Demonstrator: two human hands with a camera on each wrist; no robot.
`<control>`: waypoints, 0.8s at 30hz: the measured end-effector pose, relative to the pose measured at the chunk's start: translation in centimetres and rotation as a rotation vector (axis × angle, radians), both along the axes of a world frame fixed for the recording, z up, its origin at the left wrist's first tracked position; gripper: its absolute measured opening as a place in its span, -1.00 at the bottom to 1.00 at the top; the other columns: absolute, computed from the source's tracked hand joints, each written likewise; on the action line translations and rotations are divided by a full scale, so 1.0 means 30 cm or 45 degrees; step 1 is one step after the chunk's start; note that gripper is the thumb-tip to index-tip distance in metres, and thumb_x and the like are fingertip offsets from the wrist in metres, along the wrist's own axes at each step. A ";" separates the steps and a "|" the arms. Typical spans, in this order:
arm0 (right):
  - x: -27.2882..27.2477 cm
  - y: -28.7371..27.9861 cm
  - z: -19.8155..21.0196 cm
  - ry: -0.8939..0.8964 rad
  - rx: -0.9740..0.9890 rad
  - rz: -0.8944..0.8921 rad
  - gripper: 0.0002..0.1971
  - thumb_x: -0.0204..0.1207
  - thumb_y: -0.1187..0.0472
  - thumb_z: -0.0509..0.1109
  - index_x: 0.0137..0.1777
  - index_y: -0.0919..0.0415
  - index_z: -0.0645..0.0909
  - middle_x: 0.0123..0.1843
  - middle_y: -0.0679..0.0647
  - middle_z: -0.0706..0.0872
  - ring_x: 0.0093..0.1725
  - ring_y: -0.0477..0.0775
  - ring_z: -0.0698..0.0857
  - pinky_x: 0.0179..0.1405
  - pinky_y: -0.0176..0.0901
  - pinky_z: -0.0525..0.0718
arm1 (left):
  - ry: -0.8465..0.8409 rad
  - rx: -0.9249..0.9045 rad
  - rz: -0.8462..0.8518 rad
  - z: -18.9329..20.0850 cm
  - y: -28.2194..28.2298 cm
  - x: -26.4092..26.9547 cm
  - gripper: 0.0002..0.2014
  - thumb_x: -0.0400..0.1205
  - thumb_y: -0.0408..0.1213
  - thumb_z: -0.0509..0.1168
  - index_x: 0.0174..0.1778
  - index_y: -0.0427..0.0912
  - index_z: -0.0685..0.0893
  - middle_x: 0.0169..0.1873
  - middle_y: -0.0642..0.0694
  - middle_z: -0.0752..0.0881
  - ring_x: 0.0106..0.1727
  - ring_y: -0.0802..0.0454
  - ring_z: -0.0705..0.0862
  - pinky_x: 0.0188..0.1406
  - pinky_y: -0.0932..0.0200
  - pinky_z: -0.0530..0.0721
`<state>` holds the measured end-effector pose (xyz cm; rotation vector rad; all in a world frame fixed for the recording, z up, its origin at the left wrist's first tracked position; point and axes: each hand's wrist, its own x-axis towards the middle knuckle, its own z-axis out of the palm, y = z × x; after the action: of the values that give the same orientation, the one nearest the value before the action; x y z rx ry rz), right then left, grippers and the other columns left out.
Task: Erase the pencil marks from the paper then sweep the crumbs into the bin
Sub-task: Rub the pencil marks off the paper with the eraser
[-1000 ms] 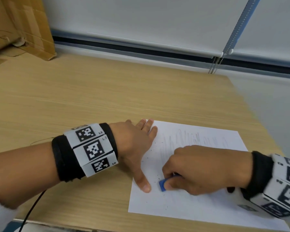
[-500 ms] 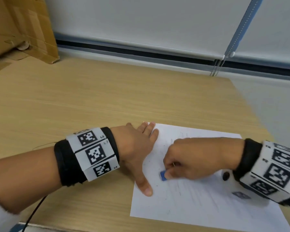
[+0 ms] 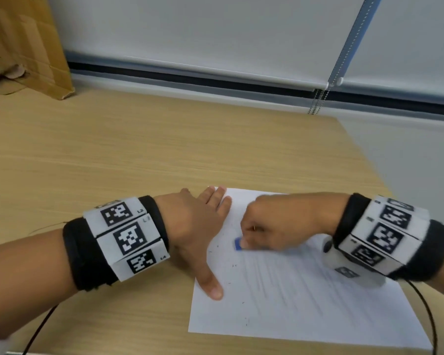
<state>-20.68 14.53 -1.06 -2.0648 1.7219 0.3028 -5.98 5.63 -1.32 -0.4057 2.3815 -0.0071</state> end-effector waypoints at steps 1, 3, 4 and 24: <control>-0.018 -0.020 -0.004 -0.001 -0.061 -0.040 -0.51 0.64 -0.14 0.19 -0.41 0.18 0.48 -0.51 0.04 0.55 -0.48 0.11 0.48 -0.34 0.04 0.58 | -0.002 -0.003 -0.001 0.001 0.000 0.000 0.54 0.16 0.55 0.39 0.57 -0.24 -0.56 0.60 -0.18 -0.53 0.65 -0.04 -0.43 0.65 -0.29 -0.16; -0.042 -0.036 -0.012 -0.028 -0.131 -0.089 -0.52 0.65 -0.11 0.18 -0.42 0.19 0.47 -0.53 0.03 0.52 -0.48 0.15 0.47 -0.34 0.09 0.60 | -0.011 -0.005 -0.003 0.004 0.003 -0.003 0.53 0.17 0.55 0.39 0.57 -0.24 -0.57 0.60 -0.17 -0.53 0.66 -0.04 -0.43 0.65 -0.28 -0.16; -0.042 -0.031 -0.015 -0.043 -0.119 -0.082 -0.53 0.64 -0.10 0.19 -0.42 0.19 0.47 -0.53 0.04 0.53 -0.47 0.17 0.49 -0.34 0.12 0.62 | -0.015 -0.007 -0.005 0.005 0.006 -0.005 0.53 0.17 0.55 0.39 0.57 -0.24 -0.57 0.60 -0.18 -0.53 0.66 -0.05 -0.43 0.65 -0.29 -0.15; -0.136 -0.111 -0.010 -0.047 -0.160 -0.176 -0.53 0.64 -0.08 0.18 -0.44 0.18 0.48 -0.52 0.07 0.62 -0.47 0.25 0.69 -0.31 0.16 0.72 | -0.017 0.002 -0.010 -0.005 -0.007 -0.008 0.54 0.15 0.57 0.38 0.55 -0.25 -0.58 0.58 -0.16 -0.56 0.65 -0.05 -0.44 0.64 -0.32 -0.17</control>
<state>-24.77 11.21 -1.35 -2.0104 1.8939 0.1156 -6.23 5.42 -1.48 -0.3946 2.3697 -0.0115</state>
